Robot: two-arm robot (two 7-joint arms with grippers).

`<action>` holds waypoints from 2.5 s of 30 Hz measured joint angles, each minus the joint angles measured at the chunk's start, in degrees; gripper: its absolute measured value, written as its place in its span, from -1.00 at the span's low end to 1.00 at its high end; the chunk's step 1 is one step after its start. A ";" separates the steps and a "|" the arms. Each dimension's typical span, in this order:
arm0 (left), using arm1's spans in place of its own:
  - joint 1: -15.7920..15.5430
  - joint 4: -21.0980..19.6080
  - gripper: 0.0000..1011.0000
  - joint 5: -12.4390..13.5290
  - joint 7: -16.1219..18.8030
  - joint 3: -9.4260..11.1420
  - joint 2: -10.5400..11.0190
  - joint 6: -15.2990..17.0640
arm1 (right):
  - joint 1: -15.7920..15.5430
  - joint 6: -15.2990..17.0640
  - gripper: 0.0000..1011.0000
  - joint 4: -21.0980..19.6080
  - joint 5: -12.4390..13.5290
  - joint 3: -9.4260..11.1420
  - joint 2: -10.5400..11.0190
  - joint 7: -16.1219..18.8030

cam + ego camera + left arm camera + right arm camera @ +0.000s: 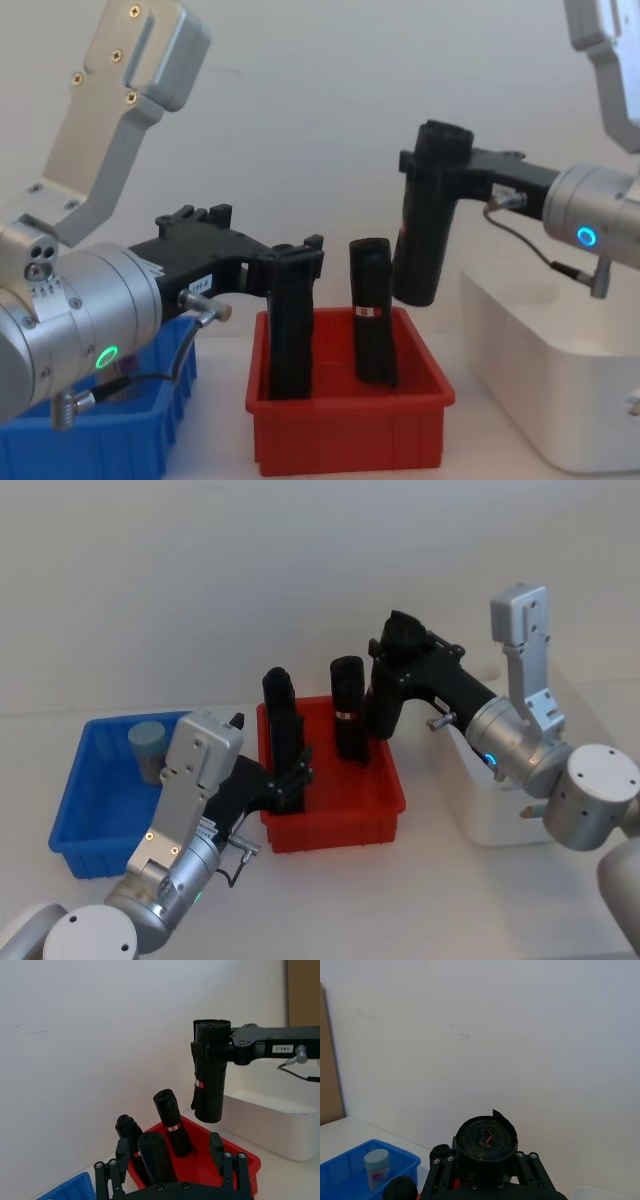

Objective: Pick the cotton swabs from the blue box and place them into the white box.

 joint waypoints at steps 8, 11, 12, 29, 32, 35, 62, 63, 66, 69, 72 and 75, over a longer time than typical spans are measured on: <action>0.00 0.00 0.99 0.00 0.00 0.00 0.00 0.00 | -3.87 4.66 -0.02 -9.96 -0.87 1.07 1.95 -6.71; 0.00 0.00 0.99 0.00 0.00 0.00 0.00 0.00 | -4.73 6.07 -0.02 -12.03 -1.17 1.41 2.50 -8.34; 0.00 0.00 0.99 0.00 0.00 0.00 0.00 0.00 | -5.29 6.88 -0.02 -13.32 -1.32 1.66 2.90 -9.23; 0.00 0.00 0.99 0.00 0.00 0.00 0.00 0.00 | -10.79 15.04 -0.02 -23.38 -1.66 4.90 7.24 -16.69; 0.00 0.00 0.99 0.00 0.00 0.00 0.00 0.00 | -11.55 15.93 -0.02 -24.36 -1.54 5.29 7.76 -17.24; 0.00 0.00 0.99 0.00 0.00 0.00 0.00 0.00 | -12.23 16.84 -0.02 -25.02 -1.42 5.57 8.20 -17.68; 0.00 0.00 0.99 0.00 0.00 0.00 0.00 0.00 | -14.21 21.06 0.45 -22.93 0.96 6.06 8.70 -16.66; 0.00 0.00 0.99 0.00 0.00 0.00 0.00 0.00 | -14.21 21.06 0.48 -22.82 0.98 6.05 8.68 -16.61; 0.00 0.00 0.99 0.00 0.00 0.00 0.00 0.00 | -14.21 21.05 0.67 -22.43 1.09 6.01 8.61 -16.42; 0.00 0.00 0.99 0.00 0.00 0.00 0.00 0.00 | -14.21 20.86 0.87 -22.16 1.16 5.99 8.53 -16.28; 0.00 0.00 0.99 0.00 0.00 0.00 0.00 0.00 | -14.21 20.52 0.98 -22.02 1.18 5.97 8.48 -16.20; 0.00 0.00 0.99 0.00 0.00 0.00 0.00 0.00 | -14.25 20.18 0.98 -22.00 1.18 5.96 8.48 -16.12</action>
